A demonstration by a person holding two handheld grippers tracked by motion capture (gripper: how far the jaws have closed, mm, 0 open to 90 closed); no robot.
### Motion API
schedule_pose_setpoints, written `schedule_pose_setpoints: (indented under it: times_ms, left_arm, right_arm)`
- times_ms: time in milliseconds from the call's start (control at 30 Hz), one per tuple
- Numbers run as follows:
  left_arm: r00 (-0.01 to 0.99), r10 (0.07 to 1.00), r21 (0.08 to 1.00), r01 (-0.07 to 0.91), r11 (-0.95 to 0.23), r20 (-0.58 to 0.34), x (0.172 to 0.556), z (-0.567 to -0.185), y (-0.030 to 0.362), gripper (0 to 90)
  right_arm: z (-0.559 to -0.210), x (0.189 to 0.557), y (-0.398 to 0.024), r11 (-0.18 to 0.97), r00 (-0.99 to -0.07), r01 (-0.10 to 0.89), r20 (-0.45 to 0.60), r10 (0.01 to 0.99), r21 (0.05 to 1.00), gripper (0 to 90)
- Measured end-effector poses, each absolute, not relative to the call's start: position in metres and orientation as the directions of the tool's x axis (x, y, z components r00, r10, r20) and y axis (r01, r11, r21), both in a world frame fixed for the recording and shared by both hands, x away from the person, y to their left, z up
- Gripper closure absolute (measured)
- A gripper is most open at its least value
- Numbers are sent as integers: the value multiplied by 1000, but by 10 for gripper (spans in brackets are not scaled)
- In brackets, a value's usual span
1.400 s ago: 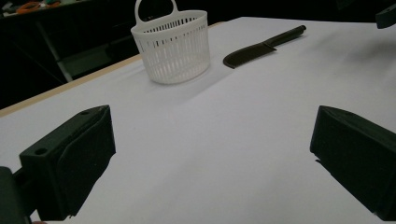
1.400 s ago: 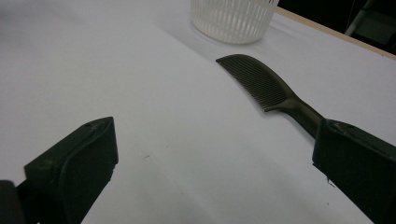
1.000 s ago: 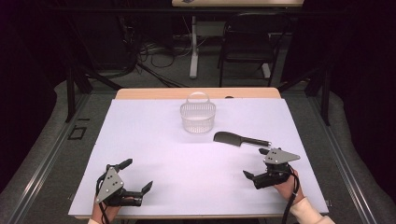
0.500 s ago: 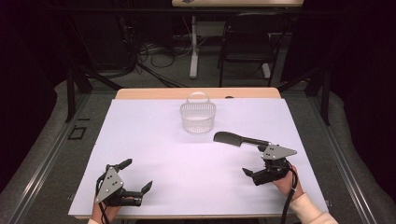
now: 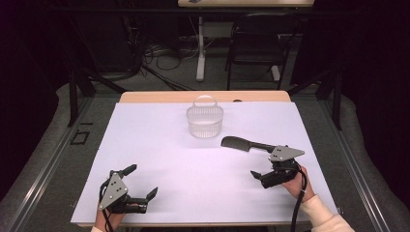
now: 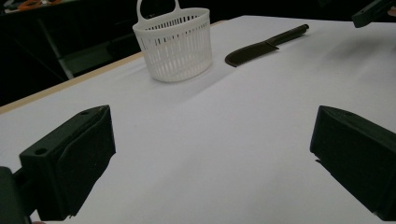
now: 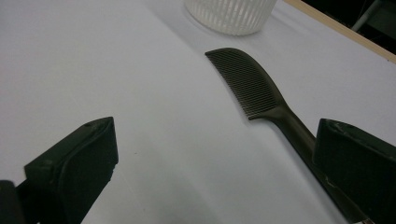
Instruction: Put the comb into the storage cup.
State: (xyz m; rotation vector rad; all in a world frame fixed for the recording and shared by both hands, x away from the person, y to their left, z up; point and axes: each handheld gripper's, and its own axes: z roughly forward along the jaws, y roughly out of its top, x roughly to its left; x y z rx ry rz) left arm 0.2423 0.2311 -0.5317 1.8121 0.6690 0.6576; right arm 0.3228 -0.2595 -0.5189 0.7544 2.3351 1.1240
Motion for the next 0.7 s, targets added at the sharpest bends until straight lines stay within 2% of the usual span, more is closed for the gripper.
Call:
schedule_pose_setpoints:
  times_ms: [700]
  left_arm:
    - [691,711,944,135,-301,128,242,-532,231,1]
  right_arm:
    - [-512,347,-257,581,-771,301,-166,615,757,0]
